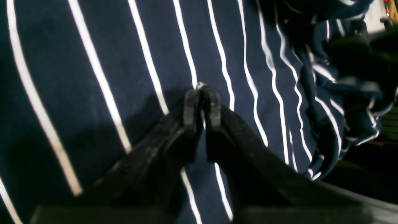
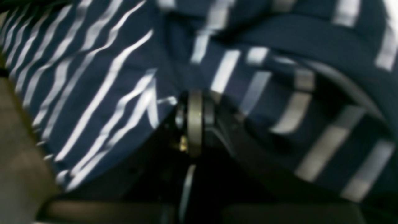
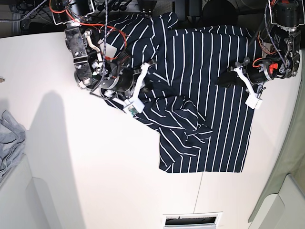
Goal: Layout the t-shirt on the table in an organized manner, then fold the t-shirt properly
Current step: 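Pull the shirt edge outward with the right gripper, away from the left, then grasp the shirt side with the right gripper and pull it outward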
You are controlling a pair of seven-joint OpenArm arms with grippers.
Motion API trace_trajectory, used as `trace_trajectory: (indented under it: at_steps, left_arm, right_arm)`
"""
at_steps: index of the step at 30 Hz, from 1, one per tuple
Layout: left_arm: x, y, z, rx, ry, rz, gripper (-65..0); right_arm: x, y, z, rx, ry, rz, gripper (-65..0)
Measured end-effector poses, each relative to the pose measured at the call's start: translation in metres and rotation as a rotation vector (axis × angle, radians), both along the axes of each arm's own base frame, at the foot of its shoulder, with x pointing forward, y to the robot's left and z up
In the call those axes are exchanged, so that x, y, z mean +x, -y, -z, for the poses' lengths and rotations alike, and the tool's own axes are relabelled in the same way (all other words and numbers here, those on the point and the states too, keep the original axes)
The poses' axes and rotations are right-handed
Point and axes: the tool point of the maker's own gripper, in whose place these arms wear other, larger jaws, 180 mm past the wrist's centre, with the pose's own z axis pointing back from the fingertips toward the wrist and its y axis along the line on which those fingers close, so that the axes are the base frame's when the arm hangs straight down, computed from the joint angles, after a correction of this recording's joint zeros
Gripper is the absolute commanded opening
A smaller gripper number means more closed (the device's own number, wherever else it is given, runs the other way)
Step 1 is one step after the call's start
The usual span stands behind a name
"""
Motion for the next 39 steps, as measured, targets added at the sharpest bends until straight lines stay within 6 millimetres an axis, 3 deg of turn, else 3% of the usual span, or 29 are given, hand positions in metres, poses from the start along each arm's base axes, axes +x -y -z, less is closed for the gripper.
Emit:
trace_trajectory:
  at_steps: [6, 11, 14, 15, 17, 19, 30, 37, 39]
  left_arm:
    - [-0.002, -0.006, 0.002, 0.005, -0.006, -0.002, -59.0]
    - [-0.002, -0.01, 0.0, -0.002, -0.016, -0.01, -59.0]
    - [-0.002, -0.009, -0.001, -0.011, -0.018, -0.018, -59.0]
    - [-0.002, -0.009, -0.001, -0.014, -0.019, -0.02, -59.0]
    - [-0.002, -0.009, -0.002, -0.018, -0.022, -0.022, -59.0]
    - [-0.002, -0.008, -0.002, -0.021, -0.023, -0.022, -59.0]
    - [-0.002, -0.008, -0.002, -0.021, -0.026, -0.021, -59.0]
    - [-0.002, -0.008, -0.001, -0.019, -0.03, -0.019, -59.0]
    - [-0.002, -0.008, -0.001, -0.02, -0.029, -0.019, -59.0]
  right_arm:
    - [0.053, 0.055, -0.031, 0.106, 0.044, 0.219, -65.0]
    - [0.055, 0.094, -0.036, 0.161, 0.016, 0.288, -65.0]
    - [0.051, 0.102, -0.041, 0.203, -0.02, 0.287, -65.0]
    - [0.05, 0.099, -0.042, 0.224, -0.031, 0.285, -61.9]
    - [0.048, 0.088, -0.047, 0.279, -0.045, 0.274, -47.9]
    - [0.042, 0.068, -0.049, 0.315, -0.055, 0.227, -41.6]
    - [-0.012, -0.058, -0.029, 0.187, -0.065, -0.143, -41.0]
    - [-0.028, -0.07, 0.001, 0.152, -0.116, -0.152, -41.3]
    - [-0.027, -0.072, 0.005, 0.174, -0.125, -0.124, -47.6]
